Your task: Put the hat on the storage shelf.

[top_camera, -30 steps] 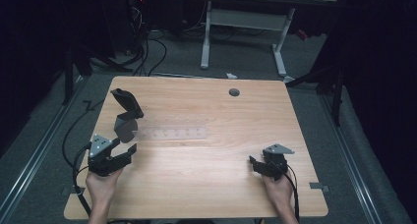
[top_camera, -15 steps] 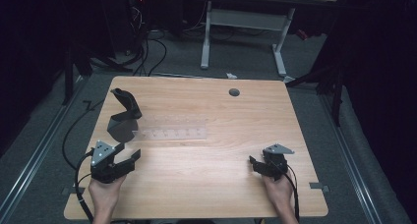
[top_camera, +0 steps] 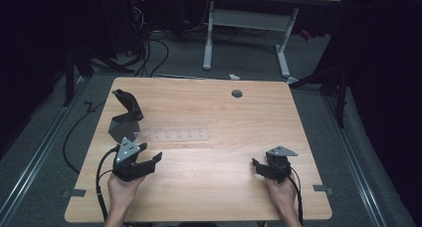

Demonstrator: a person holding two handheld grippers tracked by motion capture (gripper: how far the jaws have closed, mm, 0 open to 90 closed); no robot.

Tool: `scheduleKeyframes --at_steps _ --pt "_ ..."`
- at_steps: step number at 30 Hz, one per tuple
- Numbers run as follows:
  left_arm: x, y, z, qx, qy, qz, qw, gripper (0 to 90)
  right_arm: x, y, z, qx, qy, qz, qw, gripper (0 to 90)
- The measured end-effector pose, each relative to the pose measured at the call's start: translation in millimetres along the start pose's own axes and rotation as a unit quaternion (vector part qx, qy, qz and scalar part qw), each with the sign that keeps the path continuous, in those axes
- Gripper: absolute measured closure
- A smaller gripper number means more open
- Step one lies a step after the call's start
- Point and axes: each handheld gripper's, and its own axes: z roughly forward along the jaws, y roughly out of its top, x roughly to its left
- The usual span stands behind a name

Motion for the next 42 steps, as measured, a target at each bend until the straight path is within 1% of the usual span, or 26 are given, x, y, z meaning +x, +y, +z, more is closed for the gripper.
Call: scheduleKeyframes --at_steps 2,8,14,16,20,24,26,28,33,35,40,42 --pt "-3.5 -2.0 3.4 0.004 -0.006 0.003 1.0 34.7 0.3 -0.1 -0.1 0.0 0.0 0.0 1.0 37.4" --pt "-11.7 -5.2 11.6 0.018 -0.024 0.0 0.9995 34.5 0.5 -0.4 -0.4 0.0 -0.001 0.0 1.0 37.4" --pt "-15.5 -13.6 20.8 0.048 -0.033 0.007 0.9983 33.9 0.6 -0.4 -0.5 0.001 -0.001 0.001 1.0 37.5" --pt "-16.9 -16.2 23.4 0.054 -0.037 0.008 0.9978 33.9 0.6 -0.4 -0.5 0.001 -0.001 0.001 1.0 37.4" --pt "-19.2 -20.4 28.7 0.061 -0.042 0.005 0.9973 33.9 0.8 -0.5 -0.6 0.001 -0.001 0.001 1.0 37.4" --pt "-17.7 -26.4 35.0 0.07 -0.035 0.011 0.9969 34.0 0.9 -0.5 -0.6 0.001 0.0 0.001 1.0 37.4" --pt "-17.2 -29.0 37.2 0.075 -0.035 0.007 0.9966 34.1 1.0 -0.6 -0.7 0.001 0.0 0.001 1.0 37.5" --pt "-16.7 -32.0 39.4 0.078 -0.033 0.009 0.9964 34.1 1.0 -0.7 -0.6 0.0 0.0 0.0 1.0 37.4" --pt "-15.1 -35.8 43.3 0.081 -0.03 0.002 0.9962 34.2 1.0 -0.7 -0.7 0.0 0.0 0.0 1.0 37.4" --pt "-14.8 -37.7 45.0 0.084 -0.028 0.006 0.9961 34.2 1.0 -0.7 -0.7 0.0 0.0 0.0 1.0 37.4" --pt "-14.0 -41.8 49.1 0.086 -0.027 0.008 0.9959 34.3 1.0 -0.7 -0.7 0.0 0.0 0.0 1.0 37.4" --pt "-12.8 -43.5 50.9 0.087 -0.022 0.013 0.9959 35.0 1.1 -0.7 -0.7 0.0 0.0 0.0 1.0 37.4"
